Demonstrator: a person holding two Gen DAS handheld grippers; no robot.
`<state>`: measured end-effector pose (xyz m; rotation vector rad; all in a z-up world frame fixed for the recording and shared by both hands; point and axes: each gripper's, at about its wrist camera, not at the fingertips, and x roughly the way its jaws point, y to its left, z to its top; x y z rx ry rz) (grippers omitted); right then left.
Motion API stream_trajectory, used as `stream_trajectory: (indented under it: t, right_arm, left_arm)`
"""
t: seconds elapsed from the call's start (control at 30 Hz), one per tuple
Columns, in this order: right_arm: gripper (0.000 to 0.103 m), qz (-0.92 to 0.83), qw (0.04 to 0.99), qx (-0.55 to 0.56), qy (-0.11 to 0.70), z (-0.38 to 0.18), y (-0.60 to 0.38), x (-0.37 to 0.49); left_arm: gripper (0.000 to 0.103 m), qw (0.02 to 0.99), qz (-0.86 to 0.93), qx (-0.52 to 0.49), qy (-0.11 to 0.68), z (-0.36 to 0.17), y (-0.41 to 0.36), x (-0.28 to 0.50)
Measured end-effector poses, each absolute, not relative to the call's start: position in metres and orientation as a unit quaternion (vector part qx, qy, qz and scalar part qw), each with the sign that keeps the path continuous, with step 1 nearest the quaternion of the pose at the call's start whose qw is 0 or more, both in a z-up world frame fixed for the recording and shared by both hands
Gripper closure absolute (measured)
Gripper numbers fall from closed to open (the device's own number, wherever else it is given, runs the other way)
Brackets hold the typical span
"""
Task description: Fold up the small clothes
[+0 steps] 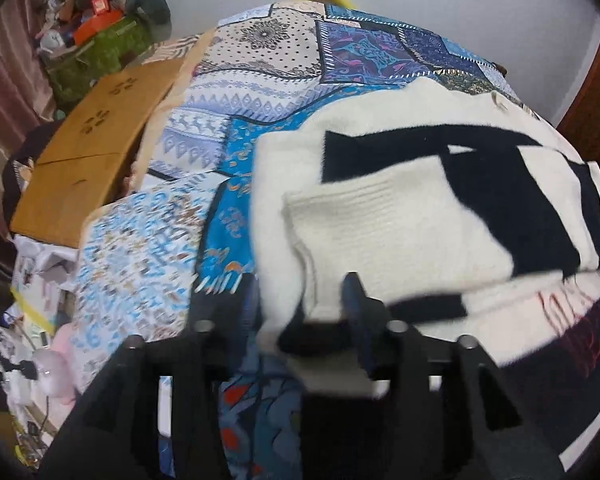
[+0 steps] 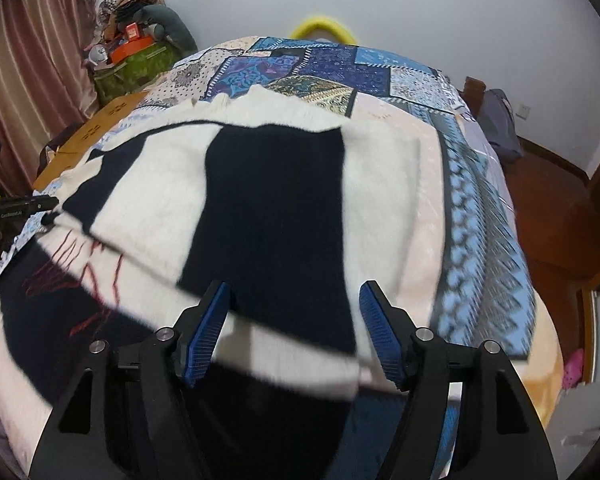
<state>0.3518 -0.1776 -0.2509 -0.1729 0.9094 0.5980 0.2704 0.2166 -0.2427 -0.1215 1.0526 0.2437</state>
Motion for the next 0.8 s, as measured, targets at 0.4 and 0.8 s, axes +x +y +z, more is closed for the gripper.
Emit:
stream_trajectory:
  t: [0.4,0.8]
  right_arm:
    - [0.032,0.285,0.847,-0.050,0.446,-0.242,-0.215,0.288]
    - [0.034,0.301,0.814,0.037,0.496,-0.274,-0.238,0.239]
  left_arm:
    - [0.055,0.836,0.084,-0.093,0.535,-0.239,0.206,0.188]
    - [0.049,0.842,0.051,-0.136,0.519,-0.236,0.185,0.124]
